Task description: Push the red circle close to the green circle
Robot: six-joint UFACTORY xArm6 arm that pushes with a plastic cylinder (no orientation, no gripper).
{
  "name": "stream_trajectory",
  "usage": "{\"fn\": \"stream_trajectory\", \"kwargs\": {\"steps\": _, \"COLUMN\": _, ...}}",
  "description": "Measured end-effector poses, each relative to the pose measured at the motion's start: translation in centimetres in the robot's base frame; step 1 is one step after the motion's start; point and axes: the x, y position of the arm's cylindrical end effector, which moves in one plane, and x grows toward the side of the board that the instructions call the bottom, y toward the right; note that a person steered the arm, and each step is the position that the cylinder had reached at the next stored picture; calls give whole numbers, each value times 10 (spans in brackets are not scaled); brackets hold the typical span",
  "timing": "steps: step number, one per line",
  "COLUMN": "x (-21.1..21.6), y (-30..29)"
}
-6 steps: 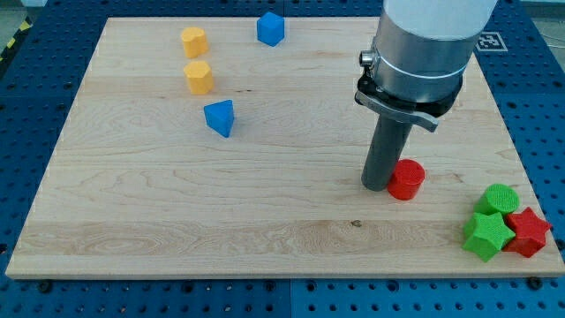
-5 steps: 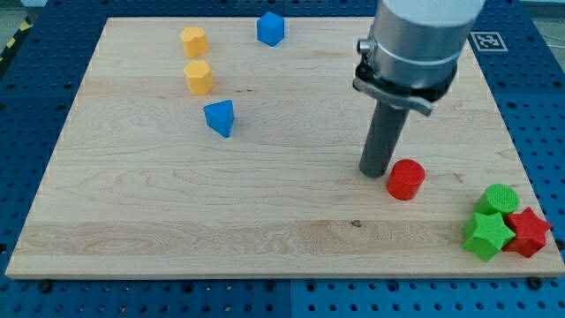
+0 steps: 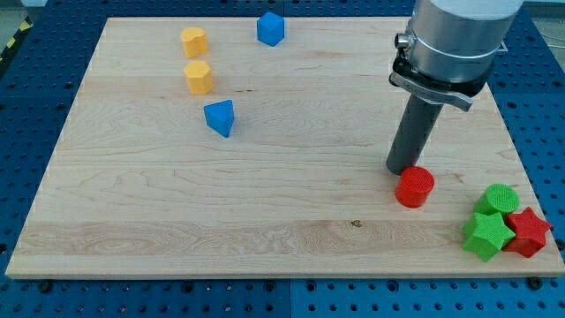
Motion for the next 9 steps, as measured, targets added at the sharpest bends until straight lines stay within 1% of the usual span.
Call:
{"fn": "stream_trajectory", "kwargs": {"steps": 1, "x": 11, "y": 0}}
{"fn": "stream_trajectory", "kwargs": {"steps": 3, "x": 11, "y": -34}}
{"fn": "stream_trajectory", "kwargs": {"steps": 5, "x": 32, "y": -39}}
{"fn": "stream_trajectory", "kwargs": {"steps": 7, "x": 44, "y": -23}}
{"fn": "stream_trajectory", "kwargs": {"steps": 8, "x": 44, "y": 3}}
{"fn": "stream_trajectory", "kwargs": {"steps": 9, "x": 49, "y": 12}}
